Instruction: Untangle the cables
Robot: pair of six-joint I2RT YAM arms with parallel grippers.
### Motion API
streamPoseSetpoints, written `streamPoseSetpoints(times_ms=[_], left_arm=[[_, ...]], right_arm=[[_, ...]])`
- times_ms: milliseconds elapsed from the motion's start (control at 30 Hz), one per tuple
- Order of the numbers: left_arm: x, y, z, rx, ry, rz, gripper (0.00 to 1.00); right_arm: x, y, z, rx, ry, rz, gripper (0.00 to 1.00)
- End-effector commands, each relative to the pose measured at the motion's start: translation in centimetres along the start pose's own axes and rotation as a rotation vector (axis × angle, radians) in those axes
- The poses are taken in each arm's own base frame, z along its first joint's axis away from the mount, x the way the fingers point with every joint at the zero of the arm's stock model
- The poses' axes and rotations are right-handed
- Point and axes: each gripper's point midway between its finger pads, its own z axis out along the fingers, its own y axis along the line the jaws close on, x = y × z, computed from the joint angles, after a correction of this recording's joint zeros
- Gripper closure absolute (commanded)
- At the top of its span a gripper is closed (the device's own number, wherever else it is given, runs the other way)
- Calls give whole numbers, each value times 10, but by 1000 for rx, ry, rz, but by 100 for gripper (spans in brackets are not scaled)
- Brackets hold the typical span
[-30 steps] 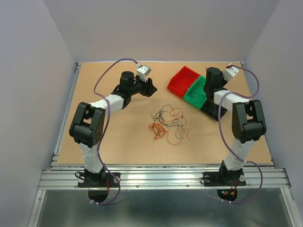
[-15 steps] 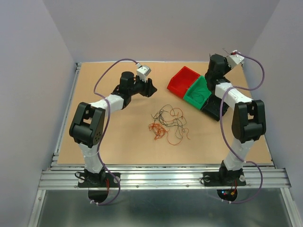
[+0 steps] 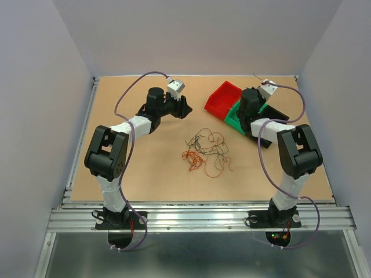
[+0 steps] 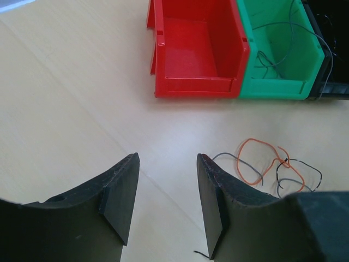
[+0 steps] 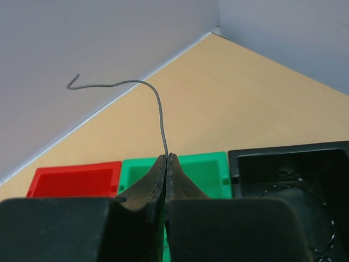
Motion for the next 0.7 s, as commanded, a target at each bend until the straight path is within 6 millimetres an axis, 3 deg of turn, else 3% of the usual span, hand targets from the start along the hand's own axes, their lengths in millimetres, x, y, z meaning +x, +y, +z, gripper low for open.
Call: streamPoseSetpoints(times_ms=[0, 67, 233, 367, 667], left_arm=[[-43, -12, -14, 19, -105, 66, 43], [-44, -12, -14, 19, -107, 68, 43], [-42, -12, -12, 22, -102, 65, 43], [-42, -12, -13, 22, -101, 65, 43], [-43, -13, -13, 25, -102, 67, 43]], right_arm=[[-7, 9, -22, -18, -24, 12, 99], [12, 16, -25, -32, 59, 34, 99], [64, 8, -28, 5, 241, -118, 100], [78, 1, -38, 2, 306, -101, 99], [99, 7, -58, -105, 469, -175, 99]])
